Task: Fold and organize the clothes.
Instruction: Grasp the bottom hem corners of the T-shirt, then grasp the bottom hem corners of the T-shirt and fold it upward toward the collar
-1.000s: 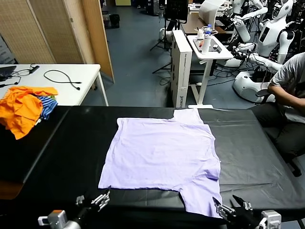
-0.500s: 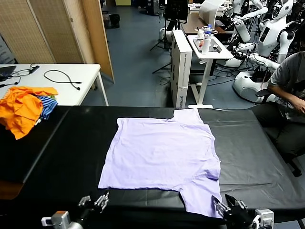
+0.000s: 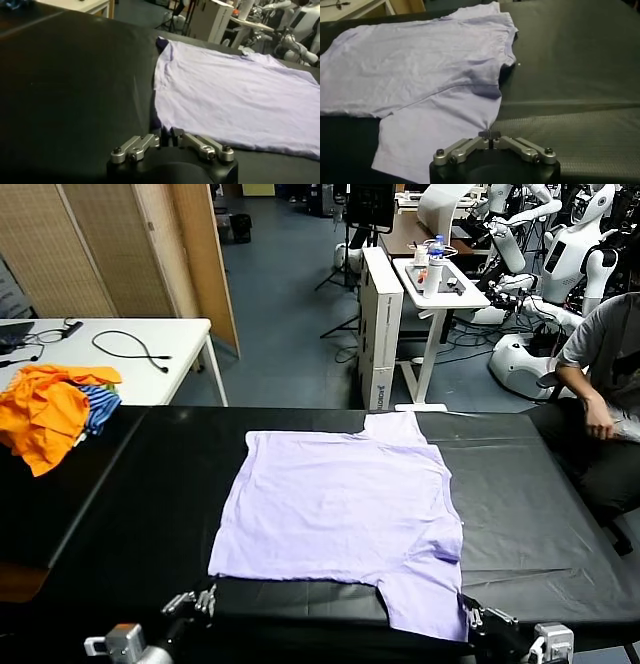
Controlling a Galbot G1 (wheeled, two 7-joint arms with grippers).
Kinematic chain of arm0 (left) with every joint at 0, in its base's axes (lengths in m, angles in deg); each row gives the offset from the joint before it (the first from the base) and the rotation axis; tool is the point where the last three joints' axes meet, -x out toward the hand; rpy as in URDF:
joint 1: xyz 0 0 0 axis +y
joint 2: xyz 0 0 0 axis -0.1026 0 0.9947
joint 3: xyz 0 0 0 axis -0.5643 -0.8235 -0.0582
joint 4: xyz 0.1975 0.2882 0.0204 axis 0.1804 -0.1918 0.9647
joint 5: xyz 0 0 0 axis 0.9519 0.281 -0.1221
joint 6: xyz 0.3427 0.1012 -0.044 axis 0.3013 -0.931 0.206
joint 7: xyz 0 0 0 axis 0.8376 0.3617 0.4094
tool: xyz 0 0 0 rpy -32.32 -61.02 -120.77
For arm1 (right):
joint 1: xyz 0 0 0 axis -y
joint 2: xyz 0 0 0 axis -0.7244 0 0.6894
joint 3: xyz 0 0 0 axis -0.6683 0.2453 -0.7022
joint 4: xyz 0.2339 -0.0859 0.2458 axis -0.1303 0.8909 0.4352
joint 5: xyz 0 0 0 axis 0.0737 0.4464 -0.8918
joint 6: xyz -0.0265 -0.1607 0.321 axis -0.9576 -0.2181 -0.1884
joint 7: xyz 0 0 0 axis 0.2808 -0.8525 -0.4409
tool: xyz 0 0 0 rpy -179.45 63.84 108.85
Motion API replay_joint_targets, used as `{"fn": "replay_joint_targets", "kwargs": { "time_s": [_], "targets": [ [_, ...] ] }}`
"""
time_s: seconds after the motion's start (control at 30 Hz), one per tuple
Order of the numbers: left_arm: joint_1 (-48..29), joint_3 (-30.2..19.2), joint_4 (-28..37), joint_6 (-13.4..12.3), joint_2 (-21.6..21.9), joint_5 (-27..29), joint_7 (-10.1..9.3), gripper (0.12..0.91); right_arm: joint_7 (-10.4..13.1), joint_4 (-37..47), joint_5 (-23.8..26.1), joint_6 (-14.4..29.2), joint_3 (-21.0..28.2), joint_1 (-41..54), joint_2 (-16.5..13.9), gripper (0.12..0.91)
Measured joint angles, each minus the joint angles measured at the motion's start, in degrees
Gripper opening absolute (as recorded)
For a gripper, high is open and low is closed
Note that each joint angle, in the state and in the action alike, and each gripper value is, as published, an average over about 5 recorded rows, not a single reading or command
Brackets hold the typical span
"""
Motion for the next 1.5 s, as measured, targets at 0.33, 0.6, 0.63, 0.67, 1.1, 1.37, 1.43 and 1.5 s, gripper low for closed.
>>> {"fn": "replay_joint_targets", "kwargs": {
  "time_s": [0.33, 0.6, 0.63, 0.67, 1.1, 1.37, 1.43, 1.5],
  "targets": [
    [4.95, 2.9, -4.93, -0.4, -1.93, 0.19, -0.66, 0.145, 3.11, -6.56, 1.45, -1.81, -0.4, -6.16, 1.27, 0.141],
    [7.99, 5.29, -8.16, -2.72, -2.57, -0.52, -0.36, 0.145, 1.24, -7.7, -1.26, 3.19, -1.7, -4.43, 0.29, 0.141],
    [7.79, 5.27, -8.15, -3.12, -2.79, -0.66, -0.31, 0.145, 1.25, -7.41, -1.94, 3.8, -1.8, -3.48, -0.09, 0.141],
    [7.47, 5.2, -8.04, -3.46, -3.02, -0.8, -0.26, 0.145, 1.28, -7.03, -2.57, 4.37, -1.81, -2.41, -0.51, 0.141],
    [-2.08, 1.65, -2.24, -4.29, -4.11, 2.31, -0.13, 0.145, 2.78, 3.11, -5.39, 7.19, 2.44, 14.2, -6.26, 0.141],
    [-8.79, -0.93, 1.7, -4.7, -3.19, 7.02, -0.45, 0.145, 3.57, 11.8, -3.7, 7.28, 8.53, 24.32, -6.95, 0.141],
    [-10.34, -1.39, 2.66, -4.96, -2.84, 8.22, -0.41, 0.145, 3.63, 13.42, -3.53, 7.27, 9.92, 26.45, -7.06, 0.141],
    [-11.64, -1.72, 3.61, -5.07, -2.45, 8.86, -0.36, 0.145, 3.72, 14.75, -3.5, 7.21, 11.16, 28.39, -7.32, 0.141]
  ]
}}
